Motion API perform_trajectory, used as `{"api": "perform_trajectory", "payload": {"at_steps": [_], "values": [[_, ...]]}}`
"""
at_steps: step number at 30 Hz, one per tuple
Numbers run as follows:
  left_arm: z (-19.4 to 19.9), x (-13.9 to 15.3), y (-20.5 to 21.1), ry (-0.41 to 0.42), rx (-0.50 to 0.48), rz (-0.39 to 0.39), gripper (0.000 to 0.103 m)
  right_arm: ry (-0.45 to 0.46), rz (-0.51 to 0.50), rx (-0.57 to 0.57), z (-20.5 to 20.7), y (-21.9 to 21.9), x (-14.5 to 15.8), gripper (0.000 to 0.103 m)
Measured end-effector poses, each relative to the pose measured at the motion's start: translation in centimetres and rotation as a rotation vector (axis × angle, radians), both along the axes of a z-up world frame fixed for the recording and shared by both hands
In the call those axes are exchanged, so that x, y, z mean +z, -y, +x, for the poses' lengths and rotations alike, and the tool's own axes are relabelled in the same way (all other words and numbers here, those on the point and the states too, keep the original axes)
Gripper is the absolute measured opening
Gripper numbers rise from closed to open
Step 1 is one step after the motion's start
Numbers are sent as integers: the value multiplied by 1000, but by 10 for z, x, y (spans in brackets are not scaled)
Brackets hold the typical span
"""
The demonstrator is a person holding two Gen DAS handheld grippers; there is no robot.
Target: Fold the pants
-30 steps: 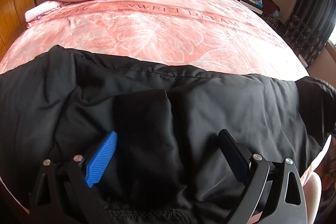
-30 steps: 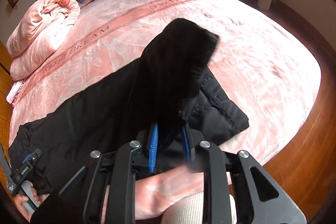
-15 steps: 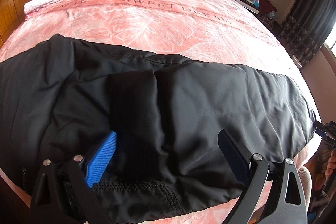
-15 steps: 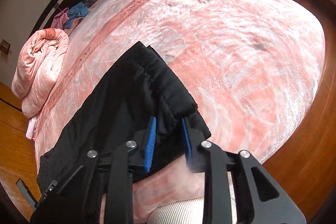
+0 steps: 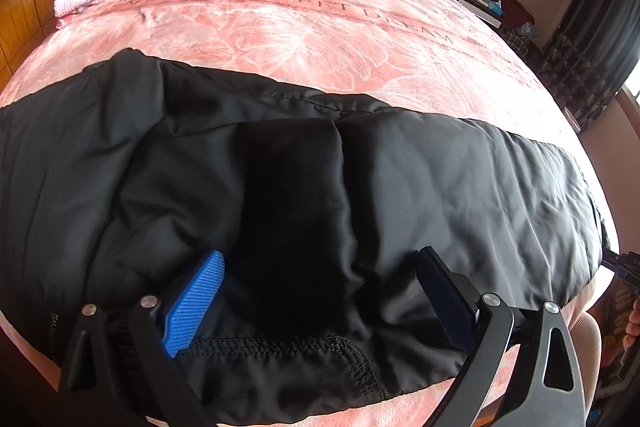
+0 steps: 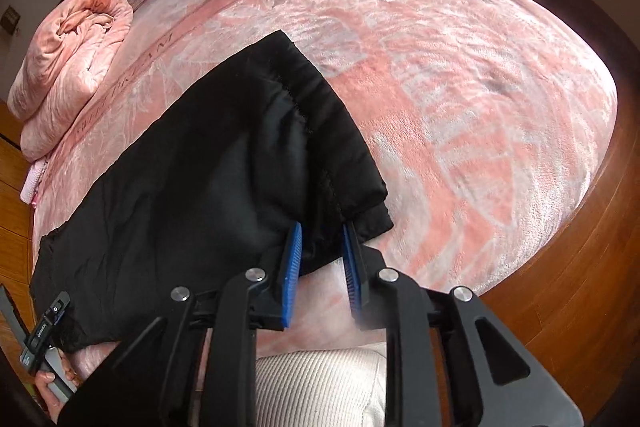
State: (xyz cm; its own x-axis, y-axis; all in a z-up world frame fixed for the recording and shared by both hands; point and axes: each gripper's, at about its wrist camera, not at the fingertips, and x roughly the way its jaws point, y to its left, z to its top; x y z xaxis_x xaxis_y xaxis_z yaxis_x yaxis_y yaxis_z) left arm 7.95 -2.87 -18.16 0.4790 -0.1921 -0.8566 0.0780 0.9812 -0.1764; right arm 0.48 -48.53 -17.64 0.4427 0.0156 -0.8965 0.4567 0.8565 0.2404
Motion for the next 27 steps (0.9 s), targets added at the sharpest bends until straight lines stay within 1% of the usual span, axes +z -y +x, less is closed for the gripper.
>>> {"api": "perform_trajectory", "payload": {"at_steps": [1, 2, 5, 6, 7, 9, 12, 13, 14, 17, 19, 23, 25, 27], "values": [[-1, 1, -3, 2, 5, -5, 97, -4, -32, 3, 0, -2, 6, 37], [-1, 3, -6, 8, 13, -11, 97, -5, -72, 13, -1, -5, 13, 41], [-5, 10, -17, 42, 43, -21, 97, -12, -201, 8, -3, -18, 33, 42], [-5, 12, -22, 53, 53, -19, 97, 3, -221, 10, -3, -23, 40, 42], [-5, 13, -26, 59, 62, -14, 97, 29, -219, 31, -1, -30, 46, 42], [-3, 13, -36, 64, 75, 0, 97, 71, -163, 119, 11, -49, 53, 42], [1, 11, -55, 65, 92, 6, 97, 141, 3, 301, 40, -90, 53, 42], [3, 12, -62, 67, 101, 7, 97, 151, 48, 365, 52, -107, 51, 42], [4, 13, -71, 69, 111, 7, 97, 159, 72, 432, 65, -126, 51, 42], [10, 17, -97, 79, 153, 17, 97, 159, 54, 606, 106, -185, 48, 42], [13, 20, -113, 87, 177, 21, 97, 164, 101, 715, 136, -223, 46, 42], [20, 19, -137, 95, 210, 42, 97, 137, 170, 891, 191, -289, 36, 42], [23, 17, -145, 97, 226, 56, 97, 122, 200, 974, 208, -320, 28, 42], [27, 14, -154, 95, 246, 45, 97, 100, 203, 1034, 217, -347, 19, 42]]}}
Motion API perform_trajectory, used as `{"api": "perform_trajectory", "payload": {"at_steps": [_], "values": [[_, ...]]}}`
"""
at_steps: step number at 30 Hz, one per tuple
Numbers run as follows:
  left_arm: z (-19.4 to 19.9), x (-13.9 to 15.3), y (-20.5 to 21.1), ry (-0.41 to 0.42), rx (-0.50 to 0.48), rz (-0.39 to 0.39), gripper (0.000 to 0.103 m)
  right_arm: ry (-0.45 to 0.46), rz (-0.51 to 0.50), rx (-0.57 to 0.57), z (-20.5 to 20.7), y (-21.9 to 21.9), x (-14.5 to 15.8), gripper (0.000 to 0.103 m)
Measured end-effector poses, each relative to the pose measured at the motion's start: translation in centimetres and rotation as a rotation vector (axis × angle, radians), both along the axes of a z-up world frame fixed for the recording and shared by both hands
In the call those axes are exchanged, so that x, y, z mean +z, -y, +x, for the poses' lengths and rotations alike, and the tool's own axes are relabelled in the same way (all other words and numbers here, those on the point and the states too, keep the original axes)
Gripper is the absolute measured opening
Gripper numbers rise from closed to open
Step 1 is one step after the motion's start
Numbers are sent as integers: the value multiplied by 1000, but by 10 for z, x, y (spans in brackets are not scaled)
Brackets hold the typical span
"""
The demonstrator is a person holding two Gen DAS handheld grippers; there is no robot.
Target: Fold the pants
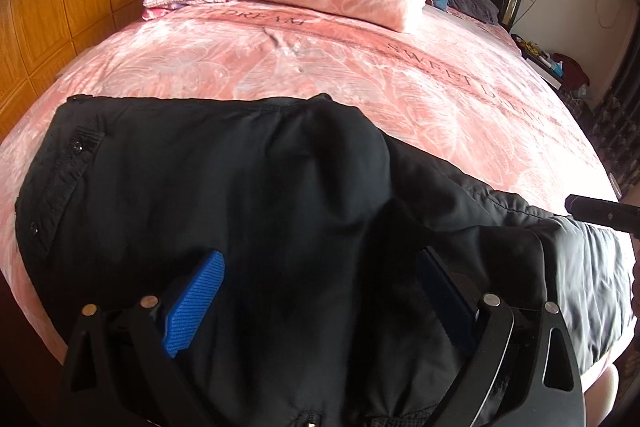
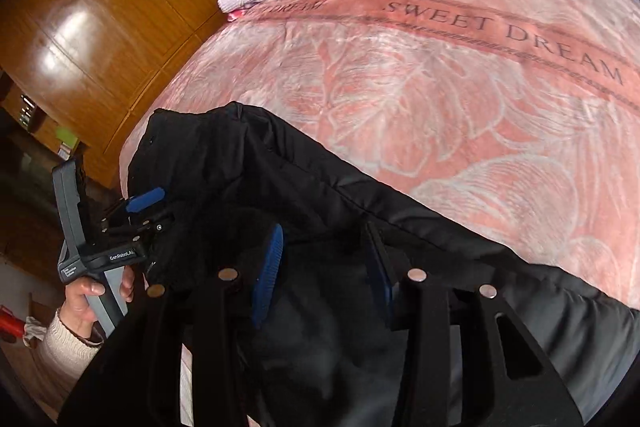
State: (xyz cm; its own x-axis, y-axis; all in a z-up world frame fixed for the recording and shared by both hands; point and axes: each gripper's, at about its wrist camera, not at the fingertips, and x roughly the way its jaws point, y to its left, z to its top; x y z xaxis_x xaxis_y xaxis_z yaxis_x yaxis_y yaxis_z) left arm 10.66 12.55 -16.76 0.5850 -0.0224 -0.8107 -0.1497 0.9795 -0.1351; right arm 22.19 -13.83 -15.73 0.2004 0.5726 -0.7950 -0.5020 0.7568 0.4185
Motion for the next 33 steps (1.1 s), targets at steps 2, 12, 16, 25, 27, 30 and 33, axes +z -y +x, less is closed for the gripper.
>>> {"api": "perform_trajectory", "payload": {"at_steps": [2, 12, 16, 25, 27, 30, 33], "values": [[7, -1, -9, 5, 20, -23, 97, -4, -19, 34, 7, -21, -9, 42], [43, -1, -11, -12, -34, -33, 97, -6, -234, 175, 18, -81, -51, 49], [43, -4, -14, -17, -51, -31, 97, -22, -200, 215, 18, -88, -54, 7], [28, -5, -28, 18, -6, -16, 97, 145, -158, 135, 26, -79, -23, 3], [28, -12, -29, -6, -5, 3, 97, 98, -227, 164, 30, -89, -45, 10], [22, -13, -29, -1, -21, 34, 97, 81, -194, 157, 31, -88, -42, 32], [17, -12, -35, -2, -9, 73, 97, 119, -140, 173, 31, -99, -23, 47]]}}
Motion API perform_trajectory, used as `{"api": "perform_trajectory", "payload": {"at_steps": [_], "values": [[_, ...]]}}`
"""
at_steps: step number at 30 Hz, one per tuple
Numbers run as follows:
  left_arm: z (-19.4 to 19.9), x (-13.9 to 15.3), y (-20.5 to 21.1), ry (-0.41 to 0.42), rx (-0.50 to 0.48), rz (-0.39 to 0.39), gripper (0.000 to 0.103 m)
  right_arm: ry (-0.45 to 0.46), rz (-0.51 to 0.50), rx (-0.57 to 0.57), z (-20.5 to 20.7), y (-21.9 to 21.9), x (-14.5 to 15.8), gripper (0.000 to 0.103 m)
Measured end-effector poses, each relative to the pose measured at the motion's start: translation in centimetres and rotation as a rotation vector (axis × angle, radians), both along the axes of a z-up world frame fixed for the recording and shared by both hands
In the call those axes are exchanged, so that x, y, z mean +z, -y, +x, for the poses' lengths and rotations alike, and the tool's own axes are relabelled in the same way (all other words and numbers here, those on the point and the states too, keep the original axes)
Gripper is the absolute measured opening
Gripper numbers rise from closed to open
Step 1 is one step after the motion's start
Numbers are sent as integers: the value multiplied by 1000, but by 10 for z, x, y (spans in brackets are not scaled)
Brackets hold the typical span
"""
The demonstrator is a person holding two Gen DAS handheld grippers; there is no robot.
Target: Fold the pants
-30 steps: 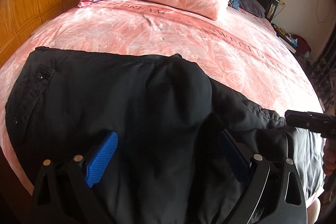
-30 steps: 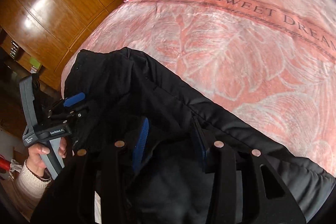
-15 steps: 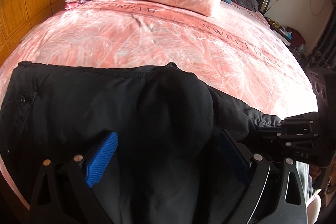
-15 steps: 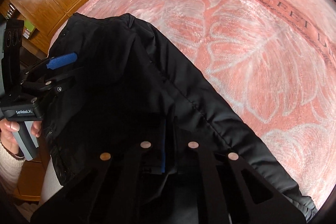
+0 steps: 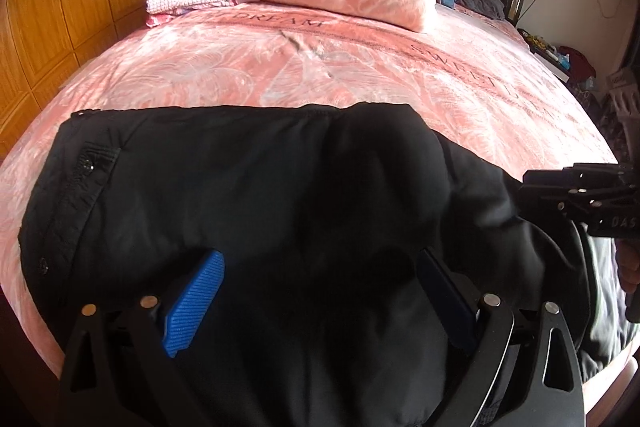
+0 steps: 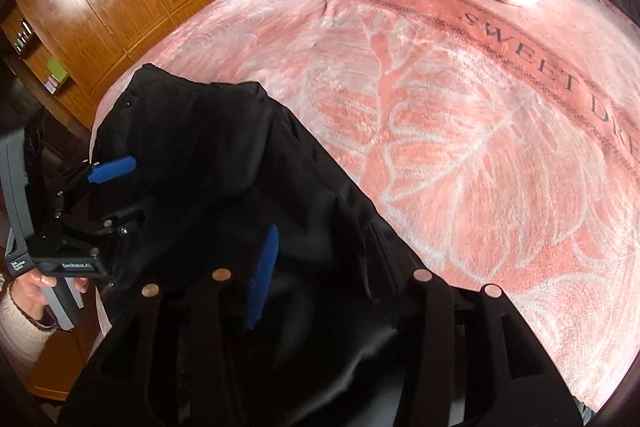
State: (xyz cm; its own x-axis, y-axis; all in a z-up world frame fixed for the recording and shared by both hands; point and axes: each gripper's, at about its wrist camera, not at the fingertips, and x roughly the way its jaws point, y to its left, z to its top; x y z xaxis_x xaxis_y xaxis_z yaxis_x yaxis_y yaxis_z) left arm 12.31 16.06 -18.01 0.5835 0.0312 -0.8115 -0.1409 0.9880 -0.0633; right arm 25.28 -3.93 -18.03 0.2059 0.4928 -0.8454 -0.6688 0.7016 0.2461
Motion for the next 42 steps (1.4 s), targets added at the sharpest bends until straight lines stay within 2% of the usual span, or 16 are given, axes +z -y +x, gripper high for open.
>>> {"api": "perform_trajectory", "payload": {"at_steps": [4, 9, 11, 12, 13, 15, 19, 20, 23, 24, 25, 27, 31, 36, 40, 42], "values": [[-6, 6, -16, 15, 43, -29, 97, 19, -23, 86, 13, -41, 3, 47], [-8, 10, -28, 22, 72, -86, 97, -70, 25, 139, 39, -86, -2, 48], [-7, 9, -31, 24, 75, -81, 97, -92, -2, 135, 46, -100, -8, 48], [-6, 8, -32, 26, 74, -78, 97, -98, -9, 144, 48, -106, -12, 40], [-6, 8, -34, 28, 76, -73, 97, -102, -19, 148, 49, -110, -14, 18], [-4, 4, -40, 29, 86, -66, 97, -95, -25, 148, 50, -115, -15, 6], [0, 2, -52, 39, 126, -76, 97, -10, 3, 118, 54, -122, 1, 3], [1, 2, -55, 41, 137, -86, 97, -5, 11, 101, 57, -123, 3, 3], [3, 2, -58, 37, 156, -114, 98, -29, -56, 117, 56, -130, -11, 4], [3, 2, -58, 36, 155, -114, 98, -33, -63, 122, 53, -129, -13, 9], [1, 1, -56, 34, 149, -106, 98, -40, -57, 121, 51, -125, -13, 12], [-1, -2, -54, 21, 125, -70, 98, -41, -20, 113, 44, -110, -5, 39], [-10, -3, -50, 1, 114, -17, 98, 32, 39, 48, 17, -52, 22, 38], [-26, 15, -34, 42, 114, -91, 98, 40, 50, -88, -38, 40, 36, 39], [-27, 22, 7, 43, 36, -162, 98, 52, -27, -187, -85, 92, 27, 39], [-24, 19, 35, 25, -20, -169, 98, 38, -49, -233, -100, 108, 14, 39]]}}
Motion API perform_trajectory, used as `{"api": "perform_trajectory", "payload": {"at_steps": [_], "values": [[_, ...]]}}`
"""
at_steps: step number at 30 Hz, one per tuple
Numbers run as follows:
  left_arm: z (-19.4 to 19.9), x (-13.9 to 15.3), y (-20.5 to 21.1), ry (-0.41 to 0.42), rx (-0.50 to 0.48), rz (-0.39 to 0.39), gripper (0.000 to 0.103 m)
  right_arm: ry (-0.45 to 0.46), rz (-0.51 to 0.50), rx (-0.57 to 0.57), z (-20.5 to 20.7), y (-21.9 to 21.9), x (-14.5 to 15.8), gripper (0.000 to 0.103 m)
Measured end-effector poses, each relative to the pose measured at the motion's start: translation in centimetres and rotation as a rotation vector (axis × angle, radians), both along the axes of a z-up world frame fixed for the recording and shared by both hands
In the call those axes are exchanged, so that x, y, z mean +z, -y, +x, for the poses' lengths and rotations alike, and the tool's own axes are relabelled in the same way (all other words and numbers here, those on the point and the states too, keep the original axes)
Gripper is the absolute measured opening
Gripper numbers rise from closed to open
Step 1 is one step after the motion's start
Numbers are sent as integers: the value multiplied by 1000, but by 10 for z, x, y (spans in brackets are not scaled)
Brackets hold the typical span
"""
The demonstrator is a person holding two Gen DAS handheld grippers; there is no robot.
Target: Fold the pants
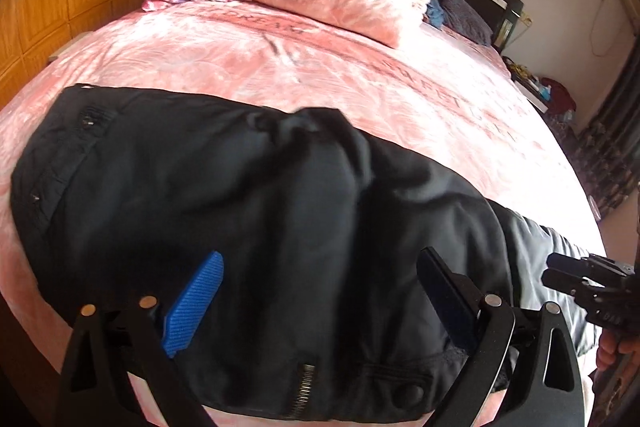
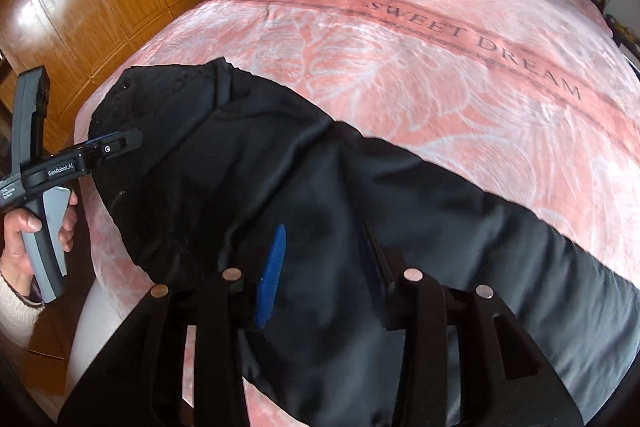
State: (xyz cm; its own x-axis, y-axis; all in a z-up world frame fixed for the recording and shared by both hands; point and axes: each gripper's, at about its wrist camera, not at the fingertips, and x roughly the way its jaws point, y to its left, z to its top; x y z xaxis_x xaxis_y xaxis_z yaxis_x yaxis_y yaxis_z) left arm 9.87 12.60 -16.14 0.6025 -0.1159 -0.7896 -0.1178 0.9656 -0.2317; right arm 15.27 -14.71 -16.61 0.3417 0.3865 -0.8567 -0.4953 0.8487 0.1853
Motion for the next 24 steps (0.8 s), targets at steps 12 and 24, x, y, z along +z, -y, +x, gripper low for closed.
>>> {"api": "perform_trajectory", "payload": {"at_steps": [12, 24], "values": [[-20, -15, 79, -84, -153, 82, 98, -37, 149, -116, -68, 60, 7, 34], [-42, -5, 133, -67, -234, 76, 98, -204, 317, -265, -108, 69, -27, 35]]}}
